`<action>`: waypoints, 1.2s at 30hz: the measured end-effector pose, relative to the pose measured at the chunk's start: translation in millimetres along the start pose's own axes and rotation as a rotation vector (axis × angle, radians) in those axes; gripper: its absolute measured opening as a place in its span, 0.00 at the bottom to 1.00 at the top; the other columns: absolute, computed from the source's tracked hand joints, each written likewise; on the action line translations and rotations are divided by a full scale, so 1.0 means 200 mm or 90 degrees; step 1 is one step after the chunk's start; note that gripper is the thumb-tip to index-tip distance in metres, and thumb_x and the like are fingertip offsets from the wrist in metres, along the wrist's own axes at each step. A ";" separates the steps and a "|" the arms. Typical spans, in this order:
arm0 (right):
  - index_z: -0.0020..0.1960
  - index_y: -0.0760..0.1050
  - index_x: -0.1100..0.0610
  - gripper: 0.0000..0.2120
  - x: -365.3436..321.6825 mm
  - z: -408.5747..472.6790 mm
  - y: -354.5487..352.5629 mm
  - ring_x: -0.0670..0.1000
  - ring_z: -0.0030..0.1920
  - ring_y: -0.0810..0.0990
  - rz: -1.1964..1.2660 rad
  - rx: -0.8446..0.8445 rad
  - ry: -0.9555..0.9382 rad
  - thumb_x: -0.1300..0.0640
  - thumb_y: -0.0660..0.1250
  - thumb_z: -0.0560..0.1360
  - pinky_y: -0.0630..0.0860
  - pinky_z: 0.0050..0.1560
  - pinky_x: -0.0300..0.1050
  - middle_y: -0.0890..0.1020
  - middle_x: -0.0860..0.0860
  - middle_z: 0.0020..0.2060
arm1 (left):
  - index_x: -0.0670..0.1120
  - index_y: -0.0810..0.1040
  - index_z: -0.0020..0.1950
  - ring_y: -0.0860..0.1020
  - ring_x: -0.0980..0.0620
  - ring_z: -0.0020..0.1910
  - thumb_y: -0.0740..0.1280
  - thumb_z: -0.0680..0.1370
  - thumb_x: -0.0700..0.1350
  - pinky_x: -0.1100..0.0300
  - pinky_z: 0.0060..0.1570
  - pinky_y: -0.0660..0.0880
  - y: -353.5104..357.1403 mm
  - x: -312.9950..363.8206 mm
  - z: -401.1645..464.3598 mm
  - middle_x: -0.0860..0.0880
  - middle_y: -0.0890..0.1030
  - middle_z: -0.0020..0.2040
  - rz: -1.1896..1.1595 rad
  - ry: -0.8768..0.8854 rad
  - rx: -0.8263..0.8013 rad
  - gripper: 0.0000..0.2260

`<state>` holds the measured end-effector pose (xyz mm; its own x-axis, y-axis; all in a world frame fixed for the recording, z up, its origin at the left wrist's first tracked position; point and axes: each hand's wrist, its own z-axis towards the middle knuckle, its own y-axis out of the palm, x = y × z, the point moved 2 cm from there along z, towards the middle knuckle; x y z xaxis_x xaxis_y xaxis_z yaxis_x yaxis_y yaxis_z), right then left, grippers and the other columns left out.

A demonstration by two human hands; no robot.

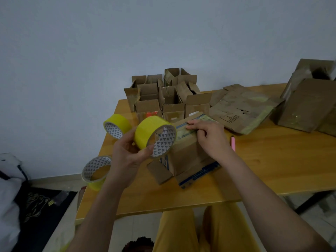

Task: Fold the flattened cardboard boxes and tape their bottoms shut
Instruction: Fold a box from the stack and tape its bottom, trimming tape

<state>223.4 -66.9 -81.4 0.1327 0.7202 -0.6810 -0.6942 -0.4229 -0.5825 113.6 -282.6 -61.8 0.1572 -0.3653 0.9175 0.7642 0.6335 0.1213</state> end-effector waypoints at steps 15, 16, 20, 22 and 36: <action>0.69 0.73 0.46 0.23 -0.15 -0.12 0.04 0.39 0.70 0.68 -0.120 -0.142 -0.090 0.46 0.51 0.77 0.62 0.73 0.50 0.74 0.40 0.68 | 0.53 0.80 0.57 0.82 0.56 0.43 0.77 0.64 0.61 0.63 0.41 0.79 -0.03 0.03 0.03 0.54 0.83 0.43 0.086 0.012 -0.003 0.25; 0.69 0.74 0.46 0.24 -0.15 -0.12 0.04 0.39 0.70 0.68 -0.121 -0.143 -0.093 0.45 0.50 0.77 0.62 0.73 0.50 0.74 0.40 0.68 | 0.52 0.79 0.57 0.82 0.56 0.43 0.78 0.64 0.61 0.63 0.40 0.79 -0.03 0.04 0.04 0.54 0.83 0.43 0.094 0.012 -0.001 0.26; 0.68 0.74 0.46 0.22 -0.15 -0.11 0.02 0.39 0.69 0.69 -0.123 -0.140 -0.084 0.47 0.52 0.78 0.61 0.73 0.48 0.74 0.40 0.67 | 0.49 0.77 0.57 0.81 0.58 0.42 0.77 0.70 0.48 0.66 0.38 0.78 -0.07 0.04 0.03 0.57 0.83 0.41 0.164 0.003 -0.013 0.18; 0.67 0.75 0.47 0.20 -0.14 -0.10 0.01 0.39 0.69 0.69 -0.115 -0.134 -0.083 0.49 0.54 0.78 0.61 0.73 0.51 0.75 0.40 0.67 | 0.49 0.77 0.56 0.80 0.59 0.41 0.73 0.69 0.43 0.66 0.37 0.77 -0.11 0.03 0.00 0.58 0.82 0.41 0.179 -0.012 -0.005 0.16; 0.66 0.75 0.45 0.16 -0.15 -0.09 0.02 0.38 0.69 0.69 -0.109 -0.134 -0.056 0.53 0.59 0.81 0.59 0.75 0.55 0.74 0.38 0.67 | 0.54 0.75 0.55 0.81 0.55 0.45 0.73 0.68 0.43 0.62 0.41 0.79 -0.14 -0.03 -0.03 0.52 0.80 0.47 0.200 -0.092 -0.021 0.17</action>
<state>229.4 -99.9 -70.8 0.1680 0.8320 -0.5287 -0.5039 -0.3885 -0.7715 95.2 -302.9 -72.7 0.2996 -0.0533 0.9526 0.7122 0.6769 -0.1861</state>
